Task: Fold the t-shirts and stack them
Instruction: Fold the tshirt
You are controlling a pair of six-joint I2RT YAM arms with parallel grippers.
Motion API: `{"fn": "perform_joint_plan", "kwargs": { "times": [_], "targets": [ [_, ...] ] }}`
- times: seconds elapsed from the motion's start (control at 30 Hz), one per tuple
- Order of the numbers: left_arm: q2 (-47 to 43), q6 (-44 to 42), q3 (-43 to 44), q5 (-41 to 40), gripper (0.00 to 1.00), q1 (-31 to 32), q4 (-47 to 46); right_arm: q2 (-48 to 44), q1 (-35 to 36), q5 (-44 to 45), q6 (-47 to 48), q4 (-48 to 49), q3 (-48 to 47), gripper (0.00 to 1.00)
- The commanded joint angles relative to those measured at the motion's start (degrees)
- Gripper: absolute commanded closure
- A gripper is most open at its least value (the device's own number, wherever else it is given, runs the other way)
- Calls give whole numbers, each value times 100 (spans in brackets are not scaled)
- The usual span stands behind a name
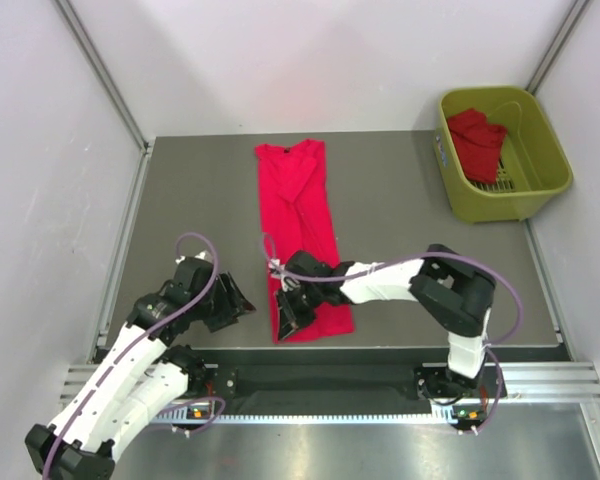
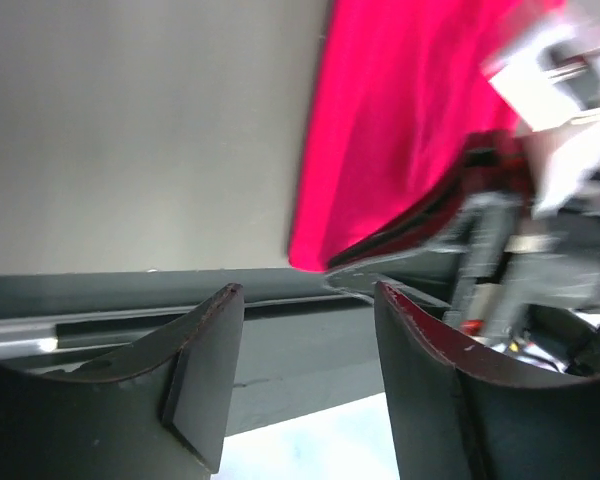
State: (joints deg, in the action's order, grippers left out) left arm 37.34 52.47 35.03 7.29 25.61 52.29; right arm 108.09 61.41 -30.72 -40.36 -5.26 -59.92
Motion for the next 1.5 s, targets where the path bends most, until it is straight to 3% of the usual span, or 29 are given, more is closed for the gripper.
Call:
{"fn": "perform_joint_plan", "kwargs": {
  "times": [0.0,0.17,0.37,0.43,0.57,0.8,0.93,1.2,1.37,1.47],
  "targets": [
    [141,-9,-144,474,40,6,-780,-1252,-566,-48,107,-113,42,87],
    [746,246,-584,1458,32,15,-1764,-2291,-1349,66,528,-923,612,72],
    [1353,343,-962,1513,35,23,-2170,-3163,-2702,-362,1065,-1285,1913,59],
    [1503,352,-1094,1556,36,23,-2346,-3198,-2801,-478,1222,-1355,2185,57],
    [2012,378,-1331,1740,38,58,-2715,-3321,-2818,-400,1224,-1277,2493,56],
    [2435,484,-1621,1855,47,129,-3251,-3023,-2898,-672,969,-679,2942,66],
    [2760,492,-1622,1890,48,146,-3410,-2829,-2898,-628,1074,-608,2986,66],
    [3060,405,-1551,1750,63,190,-3121,-2504,-2898,-707,1048,-389,2977,65],
    [3147,326,-1499,1706,64,190,-3058,-2477,-2898,-803,907,-152,3083,65],
    [3165,317,-1455,1741,70,182,-3129,-2311,-2871,-944,775,112,3127,65]
  ]
}}
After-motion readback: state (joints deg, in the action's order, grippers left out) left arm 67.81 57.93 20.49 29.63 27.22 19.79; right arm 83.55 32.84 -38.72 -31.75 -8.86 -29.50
